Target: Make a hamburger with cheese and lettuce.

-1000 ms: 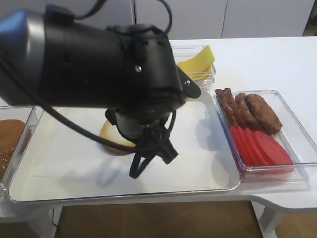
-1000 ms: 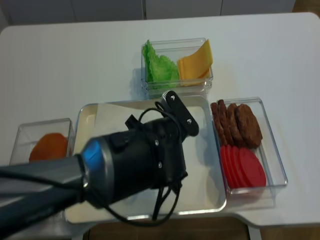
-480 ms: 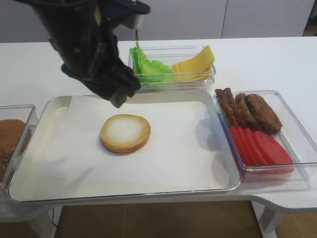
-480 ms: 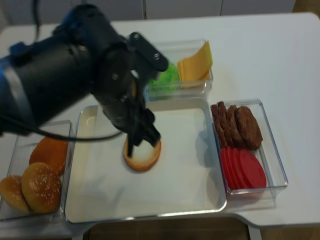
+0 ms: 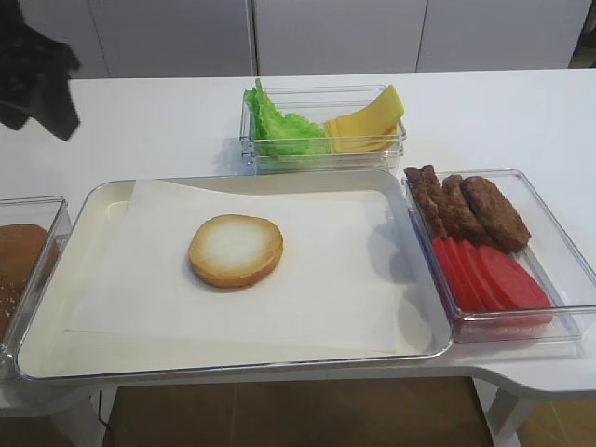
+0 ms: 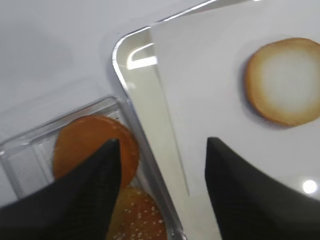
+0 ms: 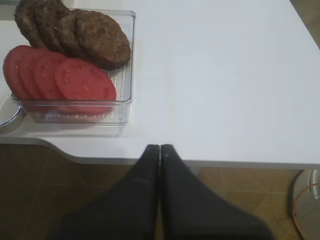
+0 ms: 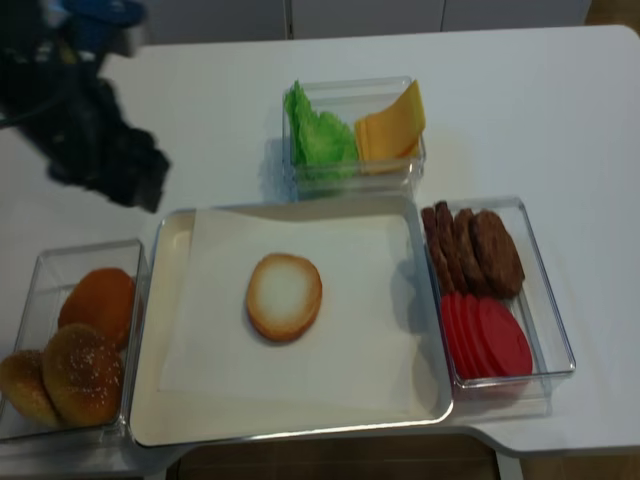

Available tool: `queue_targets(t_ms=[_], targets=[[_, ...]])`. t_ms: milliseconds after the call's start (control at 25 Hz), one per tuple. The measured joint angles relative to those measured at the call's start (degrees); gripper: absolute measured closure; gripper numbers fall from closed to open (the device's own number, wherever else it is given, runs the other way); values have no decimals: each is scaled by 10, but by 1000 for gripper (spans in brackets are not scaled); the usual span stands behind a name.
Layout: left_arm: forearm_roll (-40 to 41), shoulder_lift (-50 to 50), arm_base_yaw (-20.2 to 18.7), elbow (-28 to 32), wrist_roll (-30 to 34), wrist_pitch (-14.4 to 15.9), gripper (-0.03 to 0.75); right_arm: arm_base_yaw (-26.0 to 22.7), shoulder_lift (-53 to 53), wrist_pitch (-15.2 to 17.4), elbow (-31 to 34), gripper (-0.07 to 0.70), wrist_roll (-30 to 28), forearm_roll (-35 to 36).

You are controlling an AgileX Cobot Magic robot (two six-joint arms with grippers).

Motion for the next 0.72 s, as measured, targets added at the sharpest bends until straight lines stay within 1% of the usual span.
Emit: queue_targets(t_ms=[120, 200, 280, 520, 720], targets=[[-15, -32, 60, 15, 1, 0, 312, 0, 0, 0, 0, 633, 0, 0], [-22, -55, 87, 28, 1, 0, 312, 0, 0, 0, 0, 634, 0, 0], [-29, -81, 104, 48, 2, 0, 312, 0, 0, 0, 0, 635, 0, 0], [-25, -153, 109, 121, 6, -3, 312, 0, 0, 0, 0, 635, 0, 0], [6, -229, 109, 173, -4, -3, 312, 0, 0, 0, 0, 635, 0, 0]])
